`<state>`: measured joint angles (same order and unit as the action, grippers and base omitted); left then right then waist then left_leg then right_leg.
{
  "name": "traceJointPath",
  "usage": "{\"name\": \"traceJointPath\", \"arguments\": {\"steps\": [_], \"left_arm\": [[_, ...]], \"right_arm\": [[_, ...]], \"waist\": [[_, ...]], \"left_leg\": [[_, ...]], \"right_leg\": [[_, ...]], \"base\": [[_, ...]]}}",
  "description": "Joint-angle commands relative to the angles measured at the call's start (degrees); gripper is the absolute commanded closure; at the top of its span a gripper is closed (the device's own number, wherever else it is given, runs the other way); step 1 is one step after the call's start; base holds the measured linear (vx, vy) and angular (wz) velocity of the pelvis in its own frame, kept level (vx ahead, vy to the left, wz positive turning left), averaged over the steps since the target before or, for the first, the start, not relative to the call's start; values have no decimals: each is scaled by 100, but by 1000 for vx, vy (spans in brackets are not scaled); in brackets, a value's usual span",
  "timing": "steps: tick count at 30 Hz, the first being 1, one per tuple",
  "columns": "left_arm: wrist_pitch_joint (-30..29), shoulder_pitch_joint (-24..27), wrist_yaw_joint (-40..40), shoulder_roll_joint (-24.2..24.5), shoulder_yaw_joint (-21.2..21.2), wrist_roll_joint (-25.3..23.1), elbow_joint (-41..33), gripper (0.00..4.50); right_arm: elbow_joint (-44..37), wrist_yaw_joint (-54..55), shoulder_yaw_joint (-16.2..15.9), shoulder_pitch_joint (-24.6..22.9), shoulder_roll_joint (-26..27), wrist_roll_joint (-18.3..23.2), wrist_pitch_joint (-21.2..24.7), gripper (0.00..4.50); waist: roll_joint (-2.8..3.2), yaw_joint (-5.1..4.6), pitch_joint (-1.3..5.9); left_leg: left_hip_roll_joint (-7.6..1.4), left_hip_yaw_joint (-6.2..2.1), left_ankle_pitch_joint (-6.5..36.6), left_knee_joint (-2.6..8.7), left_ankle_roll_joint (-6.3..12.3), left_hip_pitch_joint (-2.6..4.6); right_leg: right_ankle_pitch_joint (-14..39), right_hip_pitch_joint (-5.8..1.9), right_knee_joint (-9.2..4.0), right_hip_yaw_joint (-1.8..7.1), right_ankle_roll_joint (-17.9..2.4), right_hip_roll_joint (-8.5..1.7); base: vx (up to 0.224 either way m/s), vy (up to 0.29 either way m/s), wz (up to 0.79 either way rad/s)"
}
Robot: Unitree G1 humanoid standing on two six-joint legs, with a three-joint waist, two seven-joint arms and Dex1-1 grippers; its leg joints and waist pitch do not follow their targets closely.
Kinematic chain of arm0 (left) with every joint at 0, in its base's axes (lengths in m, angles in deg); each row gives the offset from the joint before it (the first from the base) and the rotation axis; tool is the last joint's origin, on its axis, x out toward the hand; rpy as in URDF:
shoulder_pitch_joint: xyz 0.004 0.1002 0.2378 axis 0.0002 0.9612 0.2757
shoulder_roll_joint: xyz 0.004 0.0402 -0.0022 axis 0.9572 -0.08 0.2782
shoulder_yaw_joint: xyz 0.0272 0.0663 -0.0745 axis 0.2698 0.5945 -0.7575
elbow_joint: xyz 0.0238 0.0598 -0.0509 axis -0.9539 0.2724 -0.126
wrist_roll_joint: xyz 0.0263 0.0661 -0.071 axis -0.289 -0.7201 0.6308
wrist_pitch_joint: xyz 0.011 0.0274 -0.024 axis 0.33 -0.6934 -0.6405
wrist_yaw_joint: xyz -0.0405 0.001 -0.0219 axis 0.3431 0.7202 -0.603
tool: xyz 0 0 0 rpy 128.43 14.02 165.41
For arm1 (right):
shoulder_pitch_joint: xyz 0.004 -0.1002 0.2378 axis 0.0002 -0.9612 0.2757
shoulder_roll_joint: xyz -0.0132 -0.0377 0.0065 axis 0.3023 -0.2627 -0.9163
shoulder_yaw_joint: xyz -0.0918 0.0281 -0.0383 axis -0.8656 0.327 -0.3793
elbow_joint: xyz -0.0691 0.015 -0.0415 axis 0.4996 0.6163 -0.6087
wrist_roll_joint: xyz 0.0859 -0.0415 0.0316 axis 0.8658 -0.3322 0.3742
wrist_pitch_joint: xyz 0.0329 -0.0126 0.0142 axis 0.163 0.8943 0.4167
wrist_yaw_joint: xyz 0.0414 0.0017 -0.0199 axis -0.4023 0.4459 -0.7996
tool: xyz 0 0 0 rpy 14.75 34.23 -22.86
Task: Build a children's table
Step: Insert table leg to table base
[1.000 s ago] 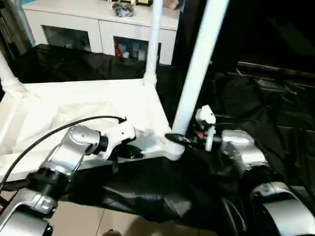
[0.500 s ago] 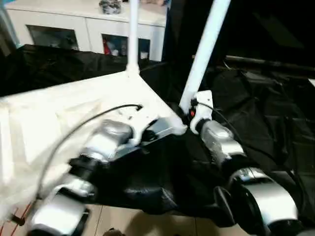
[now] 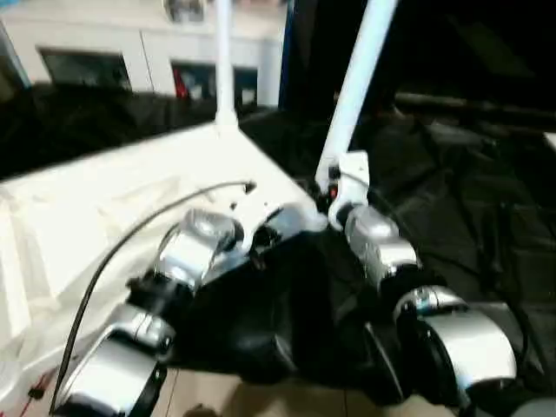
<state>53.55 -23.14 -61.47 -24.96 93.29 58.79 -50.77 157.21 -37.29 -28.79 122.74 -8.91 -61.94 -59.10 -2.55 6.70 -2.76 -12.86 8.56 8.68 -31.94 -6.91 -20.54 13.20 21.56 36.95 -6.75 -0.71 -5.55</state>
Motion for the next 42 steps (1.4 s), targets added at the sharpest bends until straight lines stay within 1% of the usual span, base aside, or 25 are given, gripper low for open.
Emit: {"name": "traceJointPath", "arguments": {"steps": [1, 3, 4, 6, 7, 13, 16, 18, 19, 20, 23, 25, 26, 27, 28, 29, 30, 32, 33, 34, 35, 37, 39, 41, 42], "left_arm": [[119, -219, 87, -145, 38, 42, -215, 450], [118, -216, 71, -132, 44, 49, -226, 450], [136, -215, 56, -123, 49, 49, -232, 450], [153, -213, 42, -115, 52, 50, -238, 450], [164, -204, 21, -102, 50, 44, -257, 450], [206, -190, -54, -59, 73, 34, -278, 450], [201, -194, -64, -56, 64, 44, -279, 450], [209, -207, -77, -51, 57, 50, -262, 450], [212, -209, -81, -49, 57, 51, -259, 450], [211, -209, -85, -48, 57, 52, -262, 450], [214, -193, -139, -32, 62, 69, -302, 450], [264, -169, -200, -9, 75, 85, -340, 450], [325, -162, -247, 3, 85, 97, -344, 450], [338, -161, -257, 7, 86, 99, -345, 450], [359, -154, -281, 21, 92, 102, -356, 450], [380, -144, -311, 38, 100, 106, -371, 450], [386, -137, -326, 47, 104, 108, -383, 450], [401, -126, -356, 64, 111, 114, -401, 450], [413, -103, -397, 90, 116, 124, -446, 450], [426, -86, -427, 109, 118, 131, -478, 450], [438, -72, -458, 126, 120, 138, -504, 450], [489, -31, -554, 173, 125, 155, -562, 450], [587, 10, -668, 229, 136, 178, -605, 450], [617, 53, -791, 288, 146, 211, -668, 450], [619, 80, -841, 325, 145, 225, -708, 450]], "right_arm": [[488, -242, -310, -216, 327, -172, 363, 260], [499, -267, -321, -200, 326, -213, 342, 260], [498, -306, -340, -191, 324, -239, 327, 260], [495, -351, -364, -183, 324, -264, 308, 260], [489, -420, -406, -174, 336, -340, 271, 260], [492, -617, -518, -191, 369, -565, 232, 260], [499, -619, -477, -189, 379, -547, 257, 260], [513, -662, -365, -164, 375, -462, 314, 260], [516, -700, -328, -158, 377, -425, 339, 225], [517, -711, -315, -155, 377, -414, 347, 205], [514, -748, -232, -130, 366, -380, 368, 181], [504, -745, -169, -108, 355, -369, 361, 154], [500, -750, -141, -88, 340, -361, 353, 147], [498, -751, -134, -82, 335, -358, 350, 137], [491, -743, -114, -64, 320, -349, 337, 137], [487, -742, -103, -51, 308, -342, 332, 122], [484, -739, -98, -45, 300, -341, 326, 122], [481, -743, -83, -33, 285, -333, 319, 101], [490, -726, -77, -11, 252, -349, 284, 97], [494, -727, -70, 7, 228, -354, 271, 77], [490, -751, -64, 20, 211, -352, 265, 77], [468, -874, -39, 50, 174, -326, 247, 58], [433, -1082, -4, 73, 140, -272, 251, 58], [390, -1316, 31, 89, 100, -209, 282, 58], [351, -1501, 10, 91, 53, -205, 261, 58]], "waist": [[92, -7, 341], [69, -20, 322], [50, -24, 316], [40, -23, 311], [52, -17, 310], [42, -23, 298], [42, -26, 286], [42, -28, 283], [40, -30, 282], [40, -30, 282], [54, -38, 281], [48, -44, 281], [66, -45, 284], [54, -49, 284], [61, -45, 286], [62, -46, 286], [62, -47, 290], [70, -48, 288], [68, -47, 291], [68, -45, 300], [61, -45, 306], [65, -41, 325], [68, -44, 339], [60, -36, 376], [61, -39, 374]], "left_leg": [[-33, 66, 1214, 350, -62, -24], [-30, 75, 1463, 365, -67, -5], [-19, 78, 1578, 369, -53, -2], [-19, 85, 1637, 370, -34, 1], [-25, 87, 1668, 371, -28, 12], [-28, 93, 1686, 381, -15, 10], [-33, 90, 1767, 390, -23, 23], [-30, 89, 1810, 393, -26, 24], [-29, 88, 1831, 393, -21, 23], [-30, 87, 1837, 396, -19, 26], [-35, 81, 1883, 402, -24, 29], [-34, 83, 1841, 403, -25, 23], [-34, 83, 1840, 400, -28, 28], [-33, 90, 1830, 396, -21, 28], [-36, 89, 1811, 397, -22, 31], [-38, 88, 1796, 397, -24, 31], [-40, 89, 1763, 398, -24, 28], [-41, 92, 1751, 398, -20, 30], [-44, 94, 1749, 397, -20, 34], [-48, 92, 1681, 395, -15, 25], [-48, 96, 1626, 390, -8, 23], [-46, 103, 1394, 372, 21, -3], [-39, 113, 1150, 348, 80, -19], [-30, 119, 836, 307, 147, -44], [-24, 126, 681, 296, 204, -52]], "right_leg": [[798, -207, -527, 348, -914, -299], [918, -196, -553, 372, -932, -278], [1113, -196, -570, 383, -900, -276], [1330, -184, -596, 407, -838, -283], [1404, -170, -608, 415, -819, -288], [1469, -162, -620, 421, -798, -277], [1569, -150, -629, 422, -796, -278], [1631, -150, -637, 424, -780, -279], [1655, -150, -640, 425, -768, -278], [1664, -148, -640, 425, -766, -277], [1686, -145, -646, 427, -787, -279], [1597, -147, -635, 426, -812, -273], [1573, -145, -632, 429, -825, -275], [1538, -144, -635, 433, -842, -274], [1502, -146, -631, 433, -859, -273], [1476, -146, -627, 435, -869, -275], [1387, -150, -614, 433, -897, -269], [1337, -151, -612, 432, -923, -271], [1334, -151, -612, 433, -929, -274], [1248, -162, -599, 434, -946, -276], [1171, -164, -593, 435, -963, -274], [811, -184, -551, 436, -1019, -266], [386, -200, -508, 431, -1105, -250], [-109, -232, -444, 432, -1197, -243], [-382, -227, -420, 426, -1256, -229]], "base": [[0, 0, 0], [0, 0, 0], [0, 0, 0], [0, 0, 0], [0, 0, 0], [0, 0, 0], [0, 0, 0], [0, 0, 0], [0, 0, 0], [0, 0, 0], [0, 0, 0], [0, 0, 0], [0, 0, 0], [0, 0, 0], [0, 0, 0], [0, 0, 0], [0, 0, 0], [0, 0, 0], [0, 0, 0], [0, 0, 0], [0, 0, 0], [0, 0, 0], [0, 0, 0], [0, 0, 0], [0, 0, 0]]}}
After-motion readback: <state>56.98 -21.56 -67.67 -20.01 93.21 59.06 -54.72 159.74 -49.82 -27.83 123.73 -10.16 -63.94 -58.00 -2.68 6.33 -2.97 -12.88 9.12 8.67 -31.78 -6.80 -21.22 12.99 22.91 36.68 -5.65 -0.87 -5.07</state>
